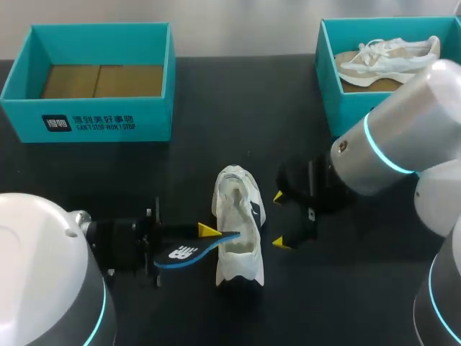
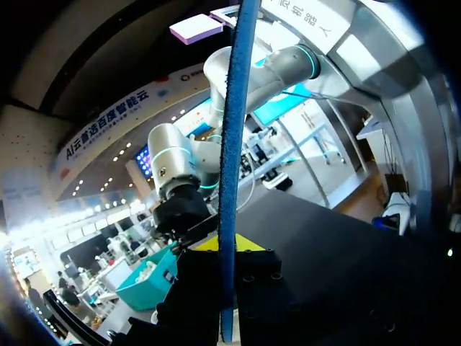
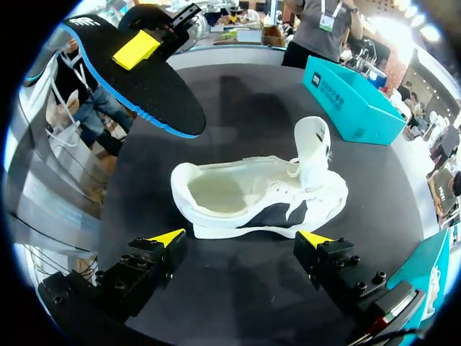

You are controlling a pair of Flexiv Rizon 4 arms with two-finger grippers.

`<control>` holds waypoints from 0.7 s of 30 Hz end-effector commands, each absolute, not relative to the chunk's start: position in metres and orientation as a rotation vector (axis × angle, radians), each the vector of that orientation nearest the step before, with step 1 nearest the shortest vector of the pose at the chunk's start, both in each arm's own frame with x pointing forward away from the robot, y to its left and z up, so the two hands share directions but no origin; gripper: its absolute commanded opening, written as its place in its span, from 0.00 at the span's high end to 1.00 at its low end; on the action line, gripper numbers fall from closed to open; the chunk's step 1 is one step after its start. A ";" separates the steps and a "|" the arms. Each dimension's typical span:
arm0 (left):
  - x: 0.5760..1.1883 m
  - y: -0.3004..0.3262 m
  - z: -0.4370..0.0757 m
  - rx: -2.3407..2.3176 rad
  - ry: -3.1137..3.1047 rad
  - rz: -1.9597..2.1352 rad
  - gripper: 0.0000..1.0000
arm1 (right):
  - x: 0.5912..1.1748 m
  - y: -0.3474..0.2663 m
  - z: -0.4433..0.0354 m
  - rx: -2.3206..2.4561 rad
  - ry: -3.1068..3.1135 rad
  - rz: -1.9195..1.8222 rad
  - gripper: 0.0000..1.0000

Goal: Take the shoe out of the shoebox, open the shoe tongue, remove and reinsert the insole, then place the shoe into the shoebox

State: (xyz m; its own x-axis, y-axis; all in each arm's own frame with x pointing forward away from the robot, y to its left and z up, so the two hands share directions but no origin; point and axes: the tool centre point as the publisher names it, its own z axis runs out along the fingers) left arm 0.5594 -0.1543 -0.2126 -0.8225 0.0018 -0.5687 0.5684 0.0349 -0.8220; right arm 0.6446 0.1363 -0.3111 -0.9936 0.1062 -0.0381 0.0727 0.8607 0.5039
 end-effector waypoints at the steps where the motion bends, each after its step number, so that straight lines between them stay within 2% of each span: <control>1: 0.561 -0.157 -0.221 0.578 1.901 -1.862 1.00 | 0.646 0.150 -0.327 0.128 2.965 0.779 0.00; 21: 0.566 -0.167 -0.228 0.517 1.899 -1.852 1.00 | 0.652 0.164 -0.343 0.116 3.004 0.670 0.00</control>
State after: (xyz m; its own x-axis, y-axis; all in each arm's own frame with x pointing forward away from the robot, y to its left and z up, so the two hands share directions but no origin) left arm 0.5676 -0.1663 -0.2280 -0.8359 -0.0325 -0.5479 0.5470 0.0328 -0.8365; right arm 0.6510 0.1579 -0.3422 -0.9956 0.0838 -0.0422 0.0568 0.8963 0.4398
